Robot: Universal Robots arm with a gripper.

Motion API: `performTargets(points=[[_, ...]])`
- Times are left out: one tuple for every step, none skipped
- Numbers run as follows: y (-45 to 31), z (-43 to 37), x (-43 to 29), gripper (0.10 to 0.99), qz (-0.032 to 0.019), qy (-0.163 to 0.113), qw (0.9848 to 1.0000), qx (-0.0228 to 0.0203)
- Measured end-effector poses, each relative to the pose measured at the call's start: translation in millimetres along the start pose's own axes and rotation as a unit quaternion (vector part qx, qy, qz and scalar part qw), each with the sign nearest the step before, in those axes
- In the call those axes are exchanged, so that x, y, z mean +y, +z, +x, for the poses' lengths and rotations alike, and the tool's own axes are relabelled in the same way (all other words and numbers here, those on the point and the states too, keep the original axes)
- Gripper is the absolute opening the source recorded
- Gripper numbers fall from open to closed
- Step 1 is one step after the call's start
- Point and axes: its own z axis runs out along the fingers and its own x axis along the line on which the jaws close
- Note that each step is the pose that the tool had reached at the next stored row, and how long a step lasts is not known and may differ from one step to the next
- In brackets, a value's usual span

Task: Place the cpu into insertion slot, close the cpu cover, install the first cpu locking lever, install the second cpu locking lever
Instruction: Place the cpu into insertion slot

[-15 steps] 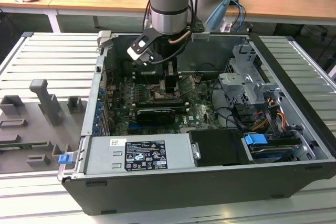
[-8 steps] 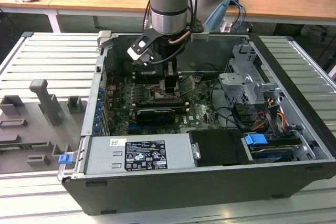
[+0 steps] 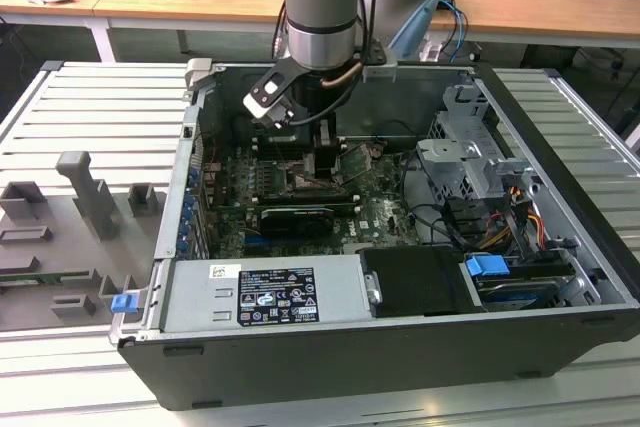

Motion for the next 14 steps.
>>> performTargets(points=[[0.4,0.0,-0.2,0.529,0.0,0.0,1.0,0.0],[0.8,0.0,-0.3,0.529,0.0,0.0,1.0,0.0],[1.2,0.0,-0.5,0.529,0.0,0.0,1.0,0.0],[1.5,0.0,-0.5,0.529,0.0,0.0,1.0,0.0],[1.9,0.0,-0.6,0.529,0.0,0.0,1.0,-0.0001],[2.1,-0.1,-0.6,0.529,0.0001,0.0,1.0,-0.0001],[2.5,-0.1,-0.6,0.529,0.0,0.0,1.0,0.0],[2.8,0.0,-0.6,0.529,0.0,-0.002,1.0,0.0001],[3.2,0.0,-0.7,0.529,0.0,-0.003,1.0,0.0003],[3.5,0.0,-0.7,0.529,0.0,-0.004,1.0,0.0003],[3.9,0.0,-0.7,0.529,0.0001,-0.005,1.0,0.0004],[4.6,0.2,-0.9,0.529,0.0001,-0.006,1.0,0.0004],[5.1,0.5,-1.0,0.529,0.0001,-0.006,1.0,0.0004],[6.0,1.1,-1.3,0.529,0.0001,-0.006,1.0,0.0004]])
